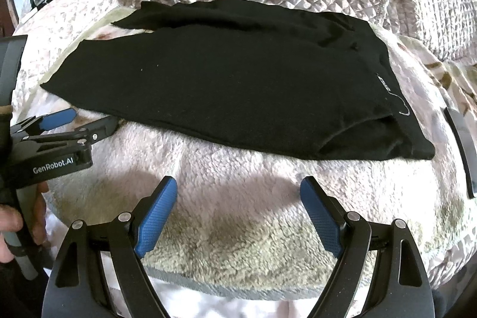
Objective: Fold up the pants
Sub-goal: 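Grasp the waistband end of the black pants with the right tool while the left tool grasps the hem end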
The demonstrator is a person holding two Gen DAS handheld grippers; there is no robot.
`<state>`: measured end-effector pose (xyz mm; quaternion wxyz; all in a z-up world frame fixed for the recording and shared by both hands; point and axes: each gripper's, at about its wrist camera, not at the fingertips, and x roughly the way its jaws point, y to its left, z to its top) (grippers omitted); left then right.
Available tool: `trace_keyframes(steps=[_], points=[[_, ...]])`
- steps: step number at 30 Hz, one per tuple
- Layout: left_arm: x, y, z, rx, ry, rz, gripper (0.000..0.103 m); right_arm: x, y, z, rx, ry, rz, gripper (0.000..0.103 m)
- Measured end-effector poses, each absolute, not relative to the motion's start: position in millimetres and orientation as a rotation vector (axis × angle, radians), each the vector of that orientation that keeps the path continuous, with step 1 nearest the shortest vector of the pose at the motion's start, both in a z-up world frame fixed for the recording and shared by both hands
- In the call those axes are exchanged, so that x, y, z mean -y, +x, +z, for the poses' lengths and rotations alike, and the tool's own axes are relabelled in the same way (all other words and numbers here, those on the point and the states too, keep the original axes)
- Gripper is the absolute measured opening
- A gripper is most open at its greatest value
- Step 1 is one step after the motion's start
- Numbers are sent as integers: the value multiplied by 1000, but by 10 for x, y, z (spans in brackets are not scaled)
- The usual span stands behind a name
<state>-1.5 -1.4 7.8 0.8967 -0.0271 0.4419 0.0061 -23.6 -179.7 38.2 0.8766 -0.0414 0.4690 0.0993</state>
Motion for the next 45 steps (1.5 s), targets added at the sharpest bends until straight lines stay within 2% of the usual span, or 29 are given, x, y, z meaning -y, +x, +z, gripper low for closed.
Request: trace_keyframes(steps=[8,14,25,31,33,34,37,39,40,42,45], points=[[-124,-107,237,-862,-111,53,95,2083,-273,537,-936,-8,176,84],[-441,-147,308,-831,-193,95,95,2389,-202,525,-947,102,133,74],[-1176,-87,197,-818,-434,209,93,2964,7,386,-935,402,134,73],[-1251,42,159,-782,-464,234,93,3160,204,382,-880,511,120,72],[-1280,115,141,-778,-459,258,92,3226,259,368,-868,538,101,62],[-1292,150,138,-774,-454,268,91,3250,280,359,-866,548,90,60],[-1318,235,133,-766,-432,313,82,3293,331,336,-854,569,64,45],[-1357,265,135,-758,-424,350,66,3325,338,324,-847,582,43,30],[-1376,283,135,-758,-421,363,62,3348,341,311,-846,594,34,28],[-1417,322,130,-761,-413,392,44,3408,365,271,-847,627,29,18],[-1422,396,134,-786,-356,435,25,3448,402,246,-855,648,29,11]])
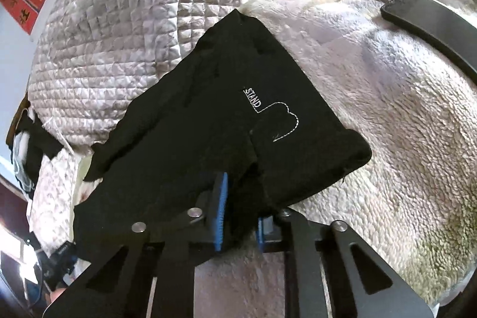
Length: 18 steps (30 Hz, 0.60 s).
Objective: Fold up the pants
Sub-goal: 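Grasp the waistband end of the black pants with the right tool while the left tool grasps the hem end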
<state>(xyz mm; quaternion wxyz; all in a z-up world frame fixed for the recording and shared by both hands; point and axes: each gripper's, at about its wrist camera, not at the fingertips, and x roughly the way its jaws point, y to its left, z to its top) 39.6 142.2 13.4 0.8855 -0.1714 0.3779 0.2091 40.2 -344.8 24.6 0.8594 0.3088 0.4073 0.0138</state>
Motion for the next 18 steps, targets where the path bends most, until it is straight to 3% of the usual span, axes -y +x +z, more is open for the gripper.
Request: trace_keyframes(steps=[1,2,12,18], points=[[-1409,415,151,-791,-335,438,18,3459,409,251,-857,655,32,9],[-1403,421,167,-795,-324,432,5,3466,412,256,-860,665,38,5],[-1387,-157,580,-757,-320,345,4,3595,-4,703,-833,693,104,1],[-1374,-465,552,-799,-297,332,4,3693,-357,708,-864,731,110,1]])
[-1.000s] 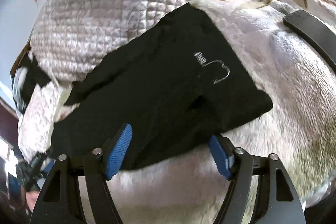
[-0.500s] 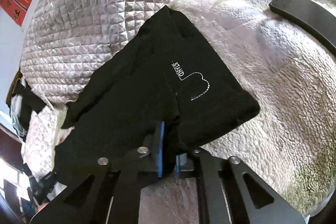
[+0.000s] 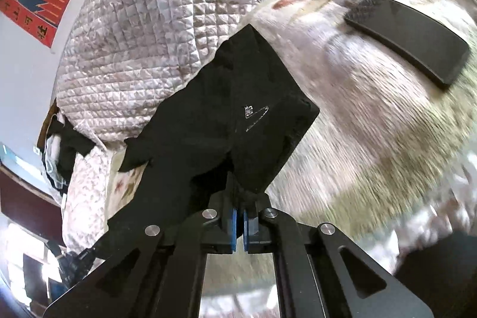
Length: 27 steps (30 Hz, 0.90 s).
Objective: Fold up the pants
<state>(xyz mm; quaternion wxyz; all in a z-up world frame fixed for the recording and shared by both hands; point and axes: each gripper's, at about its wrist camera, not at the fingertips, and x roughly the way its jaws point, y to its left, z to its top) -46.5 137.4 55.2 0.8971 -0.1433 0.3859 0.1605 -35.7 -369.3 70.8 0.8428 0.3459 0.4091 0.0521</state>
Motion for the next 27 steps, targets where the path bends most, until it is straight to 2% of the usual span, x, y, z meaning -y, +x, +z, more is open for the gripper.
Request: trace_keyframes(steps=[4,9,14,16,18,20,21,27], points=[[-1367,-553,311,-885,-329,345,4,3789,-482,495,-920,768,67,1],[-1304,-609,433,-835,-284,342,4,3779,-547,731,-871,735,96,1],[-1287,-557,236,-946,-274,352,9,3797,-523,277,-1039,747,37,2],[-1303,-618,307,-926,-282,361,19,3801,-583,293,-1014,757,27,8],[-1371,-674,425,-879,-275,418,47,3766,-608,422,-995,670,-17,34],[-1454,-686,540,-824,-262,480,59,3766,-641,564,-953,595,-61,42],[-1486,-684,593,-800,-256,505,62,3775,-652,619,-934,572,-85,45],[-1353,-531,656,-765,-274,366,63,3825,-765,948,-756,417,-297,45]])
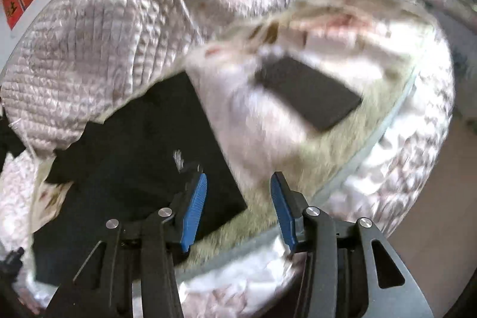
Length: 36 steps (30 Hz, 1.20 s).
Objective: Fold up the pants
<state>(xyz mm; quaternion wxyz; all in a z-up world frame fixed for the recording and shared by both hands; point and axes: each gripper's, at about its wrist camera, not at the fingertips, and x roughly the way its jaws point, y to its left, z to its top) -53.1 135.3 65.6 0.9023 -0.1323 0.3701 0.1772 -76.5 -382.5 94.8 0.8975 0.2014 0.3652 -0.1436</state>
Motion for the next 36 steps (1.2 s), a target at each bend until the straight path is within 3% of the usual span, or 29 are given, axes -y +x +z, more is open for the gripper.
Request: trace_keyframes(steps=[6,11,21,25,36], points=[[-803,-201,374,-865,-251,78,63,3219,-399,828,-817,236,21,45],[-670,-62,162,-919,-153,95,63,3159,-158,366,-930,120,20,44],[-1028,80,261,-898,-125,281,63,3272,-165,623,-863,160,-1,45],[-1274,159,188,-909,-152,353,66,3167,-20,462,-910,128,17,45],[-910,-27,394,-881,-127,264,66,2827,-66,535,-898,109,112,45]])
